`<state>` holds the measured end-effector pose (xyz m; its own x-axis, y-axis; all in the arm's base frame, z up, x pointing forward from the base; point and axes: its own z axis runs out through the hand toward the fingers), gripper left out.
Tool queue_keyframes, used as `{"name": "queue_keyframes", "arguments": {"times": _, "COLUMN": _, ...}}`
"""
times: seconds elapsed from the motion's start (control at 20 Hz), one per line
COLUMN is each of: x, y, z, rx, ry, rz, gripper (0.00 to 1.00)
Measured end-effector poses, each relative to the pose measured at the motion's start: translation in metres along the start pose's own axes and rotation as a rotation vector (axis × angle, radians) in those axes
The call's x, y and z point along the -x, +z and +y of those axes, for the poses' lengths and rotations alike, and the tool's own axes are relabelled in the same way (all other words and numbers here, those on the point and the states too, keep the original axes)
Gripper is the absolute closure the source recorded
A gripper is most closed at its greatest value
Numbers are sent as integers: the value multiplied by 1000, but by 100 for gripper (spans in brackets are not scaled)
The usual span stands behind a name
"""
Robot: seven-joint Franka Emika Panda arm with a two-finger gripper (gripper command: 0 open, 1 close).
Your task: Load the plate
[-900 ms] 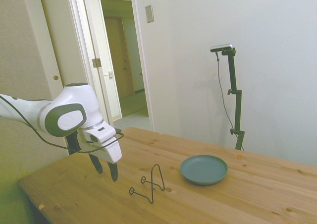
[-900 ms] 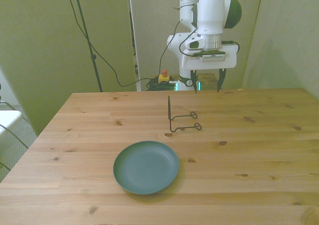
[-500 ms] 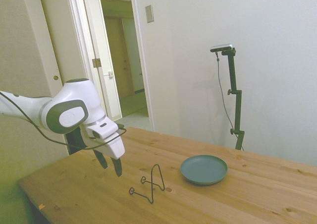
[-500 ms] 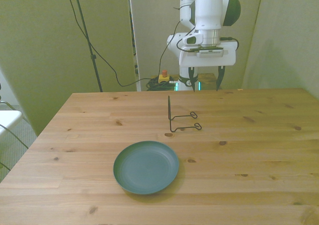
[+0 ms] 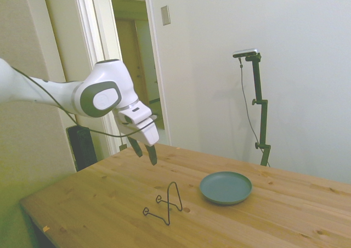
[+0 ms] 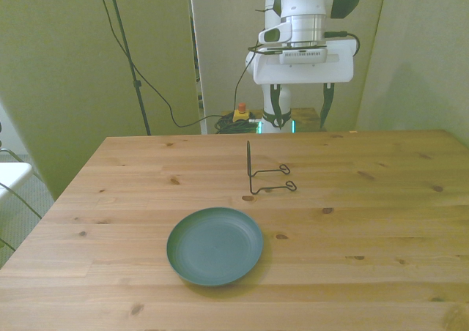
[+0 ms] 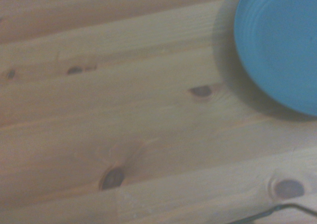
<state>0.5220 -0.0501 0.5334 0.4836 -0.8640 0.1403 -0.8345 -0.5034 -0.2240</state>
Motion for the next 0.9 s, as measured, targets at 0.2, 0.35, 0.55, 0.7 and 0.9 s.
{"name": "queue_keyframes", "arguments": {"times": 0.2, "x": -59, "y": -13, "z": 1, "rx": 35, "ry": 63, "rz": 14, "gripper": 0}}
{"name": "queue_keyframes", "arguments": {"times": 0.35, "x": -101, "y": -12, "z": 11, "rx": 77, "ry": 82, "rz": 28, "gripper": 0}}
{"name": "queue_keyframes", "arguments": {"times": 0.55, "x": -160, "y": 2, "z": 34, "rx": 117, "ry": 98, "rz": 40, "gripper": 0}}
{"name": "queue_keyframes", "arguments": {"times": 0.7, "x": -203, "y": 16, "z": 50, "rx": 144, "ry": 128, "rz": 58, "gripper": 0}}
{"name": "queue_keyframes", "arguments": {"times": 0.9, "x": -217, "y": 19, "z": 48, "rx": 144, "ry": 100, "rz": 41, "gripper": 0}}
